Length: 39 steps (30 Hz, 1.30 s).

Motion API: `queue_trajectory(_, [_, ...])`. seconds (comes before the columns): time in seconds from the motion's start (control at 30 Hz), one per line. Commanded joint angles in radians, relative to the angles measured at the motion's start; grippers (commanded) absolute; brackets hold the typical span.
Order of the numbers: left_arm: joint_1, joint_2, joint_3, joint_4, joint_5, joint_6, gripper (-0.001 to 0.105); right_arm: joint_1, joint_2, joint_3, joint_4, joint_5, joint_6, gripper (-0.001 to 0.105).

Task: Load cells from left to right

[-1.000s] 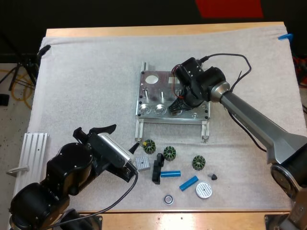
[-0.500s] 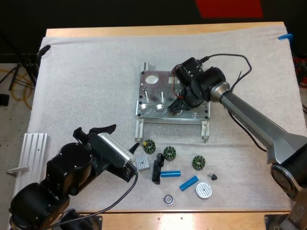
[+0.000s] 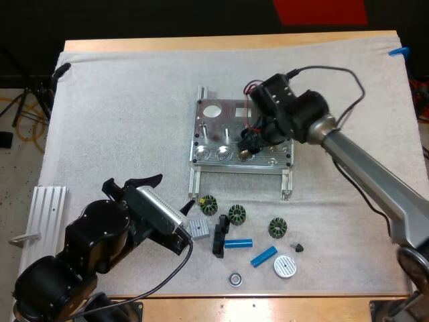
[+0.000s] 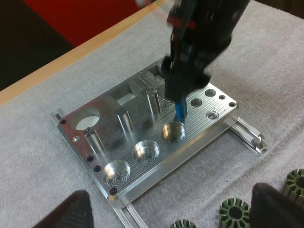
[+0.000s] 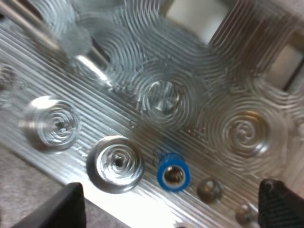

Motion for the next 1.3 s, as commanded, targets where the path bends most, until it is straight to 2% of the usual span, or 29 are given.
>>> queue_trajectory(0.0, [-0.001,0.003,-0.005,-0.011,0.008,-0.001,0.067,-0.002,-0.042,-0.002,0.018,-0.003,0.001,0.072])
queue_trajectory(0.13, [-0.001,0.003,-0.005,-0.011,0.046,0.041,0.067,-0.002,-0.122,-0.002,0.065,-0.005,0.001,0.072])
queue_trajectory(0.3, [-0.001,0.003,-0.005,-0.011,0.138,0.106,0.067,0.001,-0.221,-0.002,0.129,-0.005,0.025,0.072])
queue_trajectory(0.47, [-0.001,0.024,-0.005,-0.011,0.195,0.151,0.067,0.04,-0.314,0.017,0.163,-0.005,0.047,0.072])
queue_trajectory(0.67, [-0.001,0.106,-0.005,-0.011,0.246,0.178,0.067,0.166,-0.448,0.131,0.165,-0.002,0.115,0.072])
queue_trajectory(0.87, [-0.001,0.179,-0.005,-0.011,0.267,0.211,0.067,0.252,-0.593,0.267,0.165,0.021,0.251,0.072])
queue_trajectory(1.03, [-0.001,0.222,-0.005,-0.011,0.363,0.238,0.067,0.294,-0.753,0.402,0.165,0.021,0.334,0.072])
queue_trajectory(1.17, [-0.005,0.253,-0.005,-0.011,0.416,0.275,0.067,0.301,-0.86,0.476,0.167,0.015,0.362,0.072])
queue_trajectory(1.27, [-0.005,0.287,-0.005,-0.003,0.487,0.343,0.067,0.301,-0.941,0.532,0.173,0.014,0.381,0.072])
